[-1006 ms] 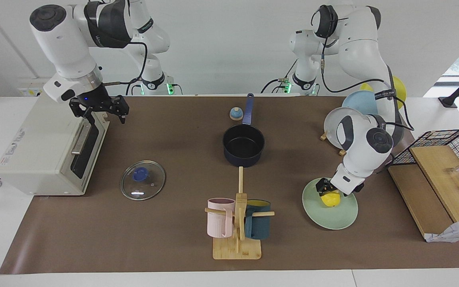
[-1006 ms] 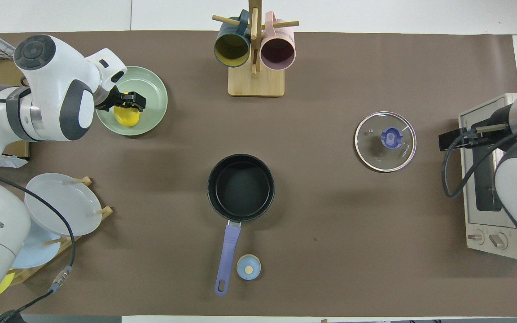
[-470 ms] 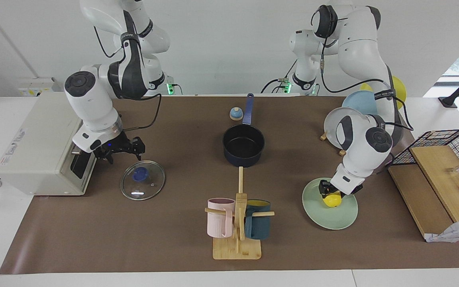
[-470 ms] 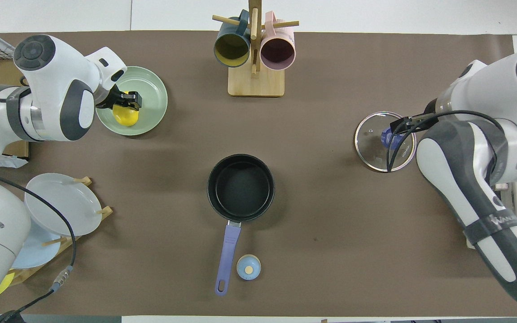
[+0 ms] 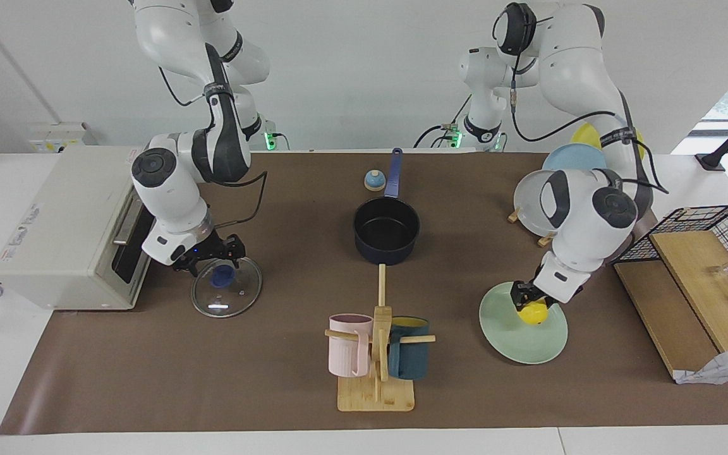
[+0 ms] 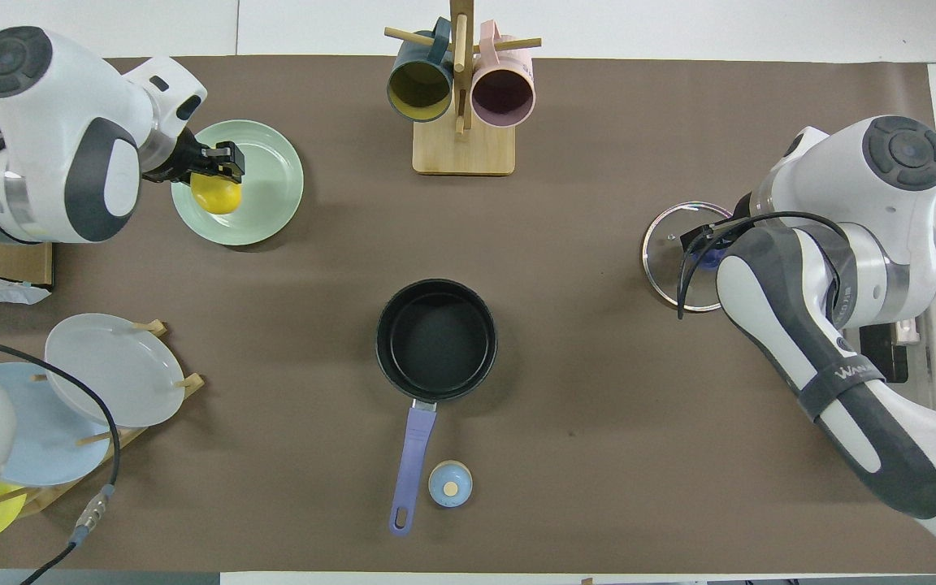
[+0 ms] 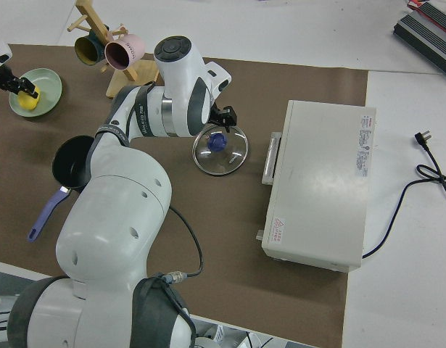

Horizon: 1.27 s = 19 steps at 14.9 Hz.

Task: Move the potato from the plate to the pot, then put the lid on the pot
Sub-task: 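Carry the potato with the left gripper over the black saucepan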

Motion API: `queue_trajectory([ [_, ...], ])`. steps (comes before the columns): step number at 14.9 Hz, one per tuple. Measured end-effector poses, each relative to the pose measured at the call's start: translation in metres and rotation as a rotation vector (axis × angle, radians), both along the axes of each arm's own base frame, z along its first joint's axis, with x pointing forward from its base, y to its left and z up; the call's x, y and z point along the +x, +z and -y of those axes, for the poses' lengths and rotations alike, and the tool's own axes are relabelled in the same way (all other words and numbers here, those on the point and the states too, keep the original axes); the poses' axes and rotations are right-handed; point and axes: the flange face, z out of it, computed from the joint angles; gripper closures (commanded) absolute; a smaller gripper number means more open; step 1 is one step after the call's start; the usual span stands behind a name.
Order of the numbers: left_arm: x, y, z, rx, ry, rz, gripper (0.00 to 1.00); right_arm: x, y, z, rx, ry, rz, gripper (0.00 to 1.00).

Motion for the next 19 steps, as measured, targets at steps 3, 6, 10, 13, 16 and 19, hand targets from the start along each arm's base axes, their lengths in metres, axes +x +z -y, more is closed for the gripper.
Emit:
queue_trajectory([
  [3, -0.055, 0.093, 0.032, -0.016, 0.004, -0.049, 1.00, 0.003, -0.010, -0.001, 0.002, 0.011, 0.012, 0.00],
  [6, -0.116, 0.141, 0.076, -0.046, 0.008, -0.066, 1.00, 0.003, -0.025, 0.002, 0.003, 0.020, 0.015, 0.00],
  [10, -0.175, 0.144, 0.140, -0.066, 0.024, -0.087, 1.00, -0.001, -0.040, 0.003, 0.005, 0.023, 0.030, 0.00],
  [13, -0.210, 0.116, 0.191, -0.086, 0.000, -0.051, 1.00, -0.005, -0.050, 0.003, 0.006, 0.023, 0.030, 0.00],
  [16, -0.235, 0.070, 0.221, -0.097, -0.018, -0.029, 1.00, -0.006, -0.050, 0.002, 0.006, 0.024, 0.029, 0.00],
  [19, -0.239, 0.016, 0.244, -0.087, -0.030, -0.034, 1.00, -0.006, -0.051, 0.001, 0.006, 0.039, 0.025, 0.12],
])
